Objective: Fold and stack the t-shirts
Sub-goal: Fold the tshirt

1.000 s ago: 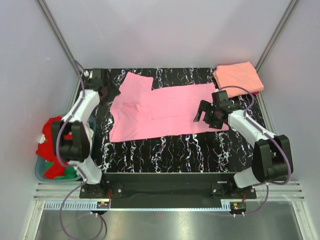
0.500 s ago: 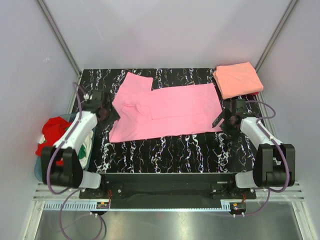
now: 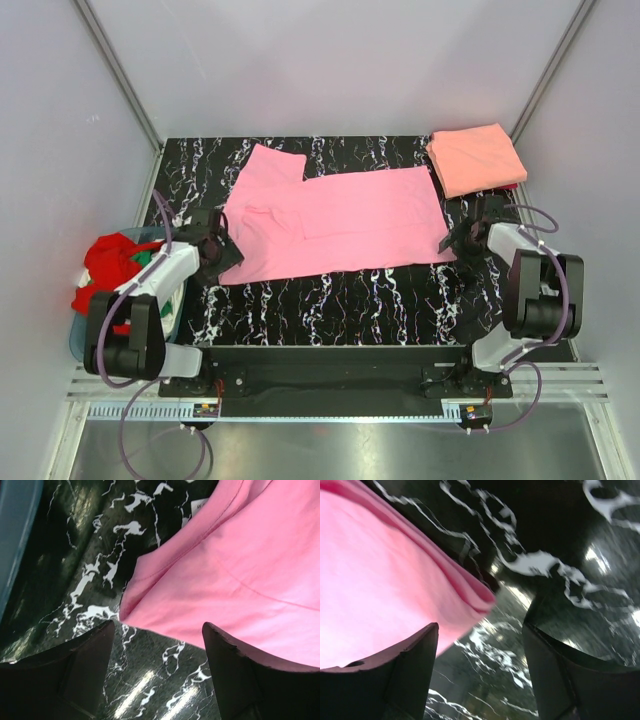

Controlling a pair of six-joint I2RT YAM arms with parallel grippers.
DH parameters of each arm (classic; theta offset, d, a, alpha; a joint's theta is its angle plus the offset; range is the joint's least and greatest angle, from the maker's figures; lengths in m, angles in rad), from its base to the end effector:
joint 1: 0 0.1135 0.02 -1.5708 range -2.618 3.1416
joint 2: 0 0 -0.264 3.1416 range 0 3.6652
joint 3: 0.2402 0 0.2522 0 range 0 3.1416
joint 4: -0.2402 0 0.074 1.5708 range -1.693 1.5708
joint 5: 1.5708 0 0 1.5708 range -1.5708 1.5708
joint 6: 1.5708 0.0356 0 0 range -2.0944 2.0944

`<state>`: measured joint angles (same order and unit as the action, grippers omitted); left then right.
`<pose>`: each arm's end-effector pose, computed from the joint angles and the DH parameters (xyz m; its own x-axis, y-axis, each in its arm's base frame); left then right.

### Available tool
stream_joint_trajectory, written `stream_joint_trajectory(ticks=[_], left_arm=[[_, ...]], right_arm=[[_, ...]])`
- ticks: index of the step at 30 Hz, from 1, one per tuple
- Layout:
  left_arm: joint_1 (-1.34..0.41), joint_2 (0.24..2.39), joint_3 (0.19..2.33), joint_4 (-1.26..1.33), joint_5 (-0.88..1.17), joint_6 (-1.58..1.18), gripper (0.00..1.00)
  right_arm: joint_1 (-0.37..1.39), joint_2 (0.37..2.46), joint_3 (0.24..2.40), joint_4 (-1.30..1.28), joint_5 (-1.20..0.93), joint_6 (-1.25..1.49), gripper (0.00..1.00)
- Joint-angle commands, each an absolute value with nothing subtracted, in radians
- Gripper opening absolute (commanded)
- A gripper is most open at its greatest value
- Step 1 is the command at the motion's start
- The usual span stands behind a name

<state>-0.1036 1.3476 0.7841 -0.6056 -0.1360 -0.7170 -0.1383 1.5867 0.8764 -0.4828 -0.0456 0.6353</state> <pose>0.2426 -0.0204 0.1903 -0.7227 -0.5794 -0.3767 -0.5641 0.8095 -0.1629 0.2869 -0.0383 0.1614 -0.6692 0.6917 -0.2717 0.6438 0.7222 0.2529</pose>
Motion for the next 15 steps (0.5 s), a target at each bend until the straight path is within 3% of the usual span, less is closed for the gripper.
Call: stream_joint_trajectory(ticks=[1, 4, 9, 11, 12, 15], left_arm=[[-0.103, 1.391, 0.767, -0.512, -0.167, -0.742, 0.77], [-0.103, 1.423, 0.744, -0.480, -0.163, -0.753, 0.75], [-0.123, 1.433, 0.709, -0.456, -0.167, -0.773, 0.59], [-0.136, 1.445, 0.706, -0.442, -0.185, -0.778, 0.42], [-0.147, 1.453, 0.706, -0.443, -0.190, -0.782, 0.22], [-0.163, 1.476, 0.726, -0.457, -0.207, -0.784, 0.00]], right_arm=[[-0.141, 1.660, 0.911, -0.414, -0.043, 0.617, 0.73], [-0.147, 1.695, 0.923, -0.403, -0.046, 0.611, 0.59], [-0.150, 1.695, 0.902, -0.385, -0.054, 0.606, 0.31], [-0.150, 1.698, 0.897, -0.380, -0.057, 0.604, 0.17], [-0.150, 1.700, 0.896, -0.379, -0.060, 0.600, 0.12], [-0.156, 1.689, 0.893, -0.399, -0.057, 0.586, 0.00]])
